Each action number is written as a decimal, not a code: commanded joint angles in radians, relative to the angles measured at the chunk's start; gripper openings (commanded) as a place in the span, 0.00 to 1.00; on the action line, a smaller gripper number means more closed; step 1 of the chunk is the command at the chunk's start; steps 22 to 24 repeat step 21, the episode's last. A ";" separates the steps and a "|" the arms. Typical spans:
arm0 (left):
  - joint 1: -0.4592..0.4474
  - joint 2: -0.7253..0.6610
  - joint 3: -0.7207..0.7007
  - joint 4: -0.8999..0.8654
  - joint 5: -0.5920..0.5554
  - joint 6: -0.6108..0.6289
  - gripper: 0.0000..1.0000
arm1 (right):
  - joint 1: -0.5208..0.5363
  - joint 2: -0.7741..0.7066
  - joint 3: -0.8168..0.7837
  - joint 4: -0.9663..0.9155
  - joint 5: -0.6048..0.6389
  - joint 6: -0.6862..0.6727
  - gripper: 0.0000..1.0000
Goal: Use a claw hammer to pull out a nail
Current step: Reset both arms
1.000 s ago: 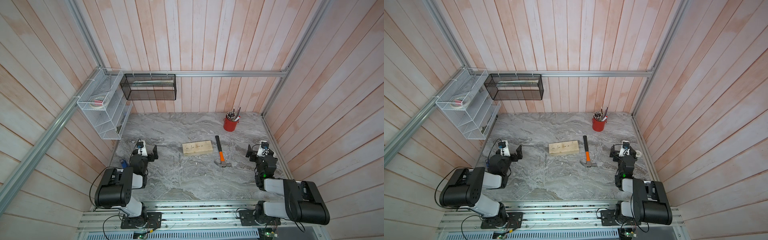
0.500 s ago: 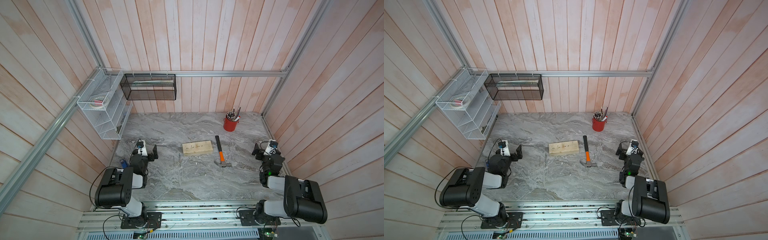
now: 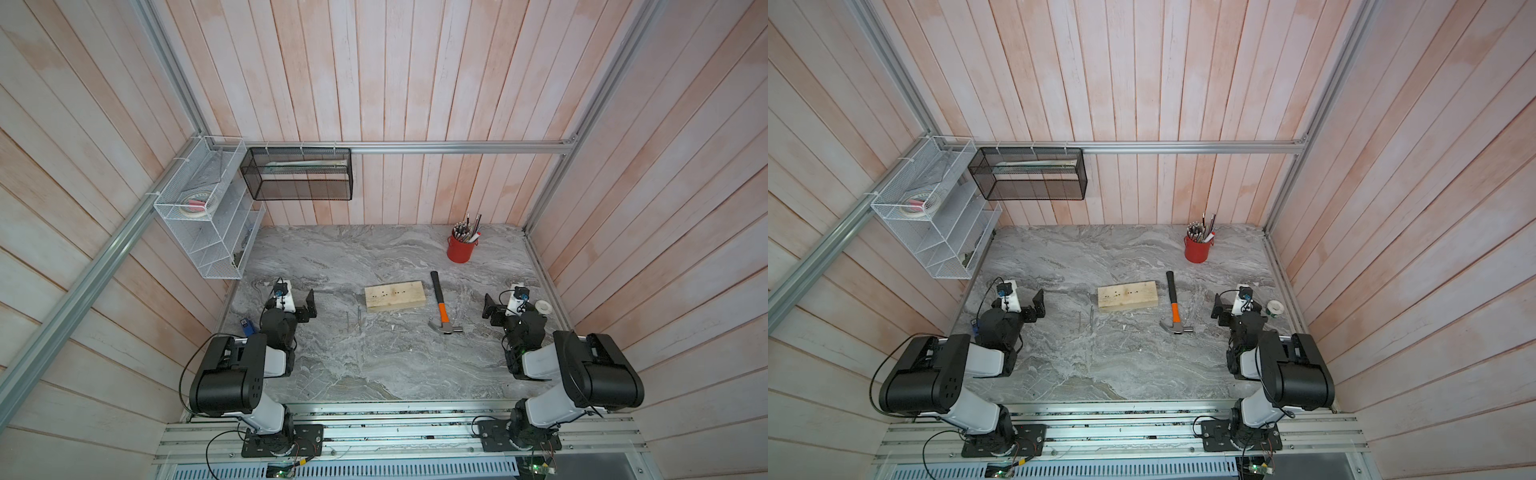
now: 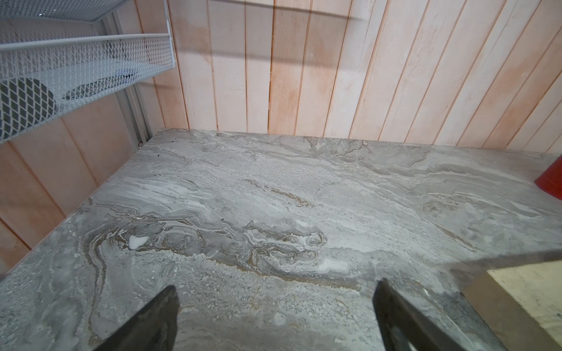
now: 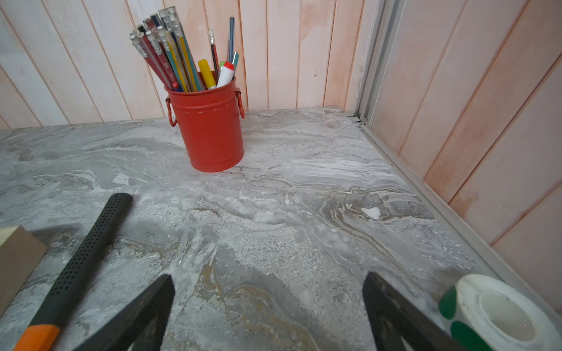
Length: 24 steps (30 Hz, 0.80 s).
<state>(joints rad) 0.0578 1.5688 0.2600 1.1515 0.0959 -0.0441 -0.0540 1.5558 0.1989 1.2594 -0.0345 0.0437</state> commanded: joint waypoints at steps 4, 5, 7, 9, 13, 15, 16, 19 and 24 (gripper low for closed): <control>-0.003 -0.007 0.015 0.023 -0.015 0.016 1.00 | 0.003 0.001 0.015 0.068 0.035 -0.011 0.98; -0.003 -0.005 0.015 0.023 -0.016 0.016 1.00 | 0.003 0.001 0.017 0.064 0.036 -0.011 0.98; -0.003 -0.005 0.015 0.023 -0.016 0.016 1.00 | 0.002 0.002 0.016 0.066 0.036 -0.011 0.98; -0.003 -0.005 0.015 0.022 -0.016 0.016 1.00 | 0.002 0.002 0.017 0.066 0.035 -0.012 0.98; -0.003 -0.004 0.015 0.021 -0.016 0.016 1.00 | 0.002 0.001 0.016 0.067 0.035 -0.011 0.98; -0.003 -0.005 0.015 0.020 -0.015 0.016 1.00 | 0.007 0.002 0.018 0.063 0.042 -0.016 0.98; -0.003 -0.004 0.015 0.021 -0.016 0.015 1.00 | 0.008 0.001 0.019 0.061 0.042 -0.015 0.98; -0.003 -0.005 0.017 0.018 -0.016 0.016 1.00 | 0.009 0.003 0.019 0.061 0.043 -0.015 0.99; -0.004 -0.005 0.016 0.019 -0.016 0.016 1.00 | 0.008 0.002 0.017 0.064 0.042 -0.016 0.98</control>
